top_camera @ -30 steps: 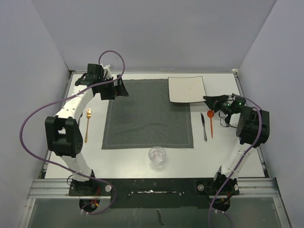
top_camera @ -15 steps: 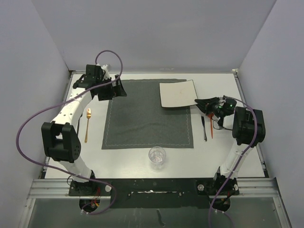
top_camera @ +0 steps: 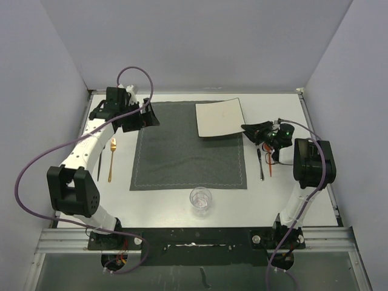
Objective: Set the dinner table for one person
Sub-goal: Place the plate on the napkin.
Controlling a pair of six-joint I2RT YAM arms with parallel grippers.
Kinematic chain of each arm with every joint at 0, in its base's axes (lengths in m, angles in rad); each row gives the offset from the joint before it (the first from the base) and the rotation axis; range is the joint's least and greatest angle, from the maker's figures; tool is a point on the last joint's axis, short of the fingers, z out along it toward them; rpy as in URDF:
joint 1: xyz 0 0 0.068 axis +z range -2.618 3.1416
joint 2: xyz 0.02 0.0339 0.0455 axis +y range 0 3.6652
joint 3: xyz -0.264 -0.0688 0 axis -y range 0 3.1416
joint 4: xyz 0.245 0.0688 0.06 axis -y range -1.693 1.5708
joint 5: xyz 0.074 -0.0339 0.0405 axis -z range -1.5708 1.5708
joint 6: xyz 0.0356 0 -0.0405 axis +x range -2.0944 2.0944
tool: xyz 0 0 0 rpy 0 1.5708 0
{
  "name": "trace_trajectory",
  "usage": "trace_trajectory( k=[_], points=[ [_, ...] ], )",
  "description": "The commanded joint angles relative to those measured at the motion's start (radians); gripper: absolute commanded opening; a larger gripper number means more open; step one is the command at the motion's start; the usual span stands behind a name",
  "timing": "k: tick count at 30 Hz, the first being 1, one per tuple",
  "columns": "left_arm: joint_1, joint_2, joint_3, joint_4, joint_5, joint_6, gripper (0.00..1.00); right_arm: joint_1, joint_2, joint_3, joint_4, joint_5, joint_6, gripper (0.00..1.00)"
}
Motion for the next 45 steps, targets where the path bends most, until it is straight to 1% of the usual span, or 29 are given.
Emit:
trace_trajectory(
  k=[1, 6, 22, 32, 39, 45],
  points=[
    [-0.002, -0.124, -0.067, 0.088, -0.031, -0.047, 0.98, 0.036, -0.108, 0.005, 0.240, -0.016, 0.042, 0.00],
    [-0.001, -0.178, -0.124, 0.113, -0.061, -0.063, 0.98, 0.070, -0.110, -0.018, 0.263, 0.010, 0.047, 0.00],
    [0.000, -0.240, -0.163, 0.106, -0.067, -0.061, 0.98, 0.161, -0.110, -0.028, 0.292, 0.113, 0.044, 0.00],
    [0.001, -0.275, -0.168, 0.079, -0.071, -0.034, 0.98, 0.227, -0.093, -0.022, 0.307, 0.190, 0.022, 0.00],
    [0.002, -0.282, -0.190, 0.085, -0.062, -0.031, 0.98, 0.262, -0.116, 0.009, 0.254, 0.215, -0.005, 0.00],
    [0.003, -0.288, -0.195, 0.087, -0.058, -0.028, 0.98, 0.275, -0.125, 0.008, 0.243, 0.239, -0.008, 0.00]
  ],
)
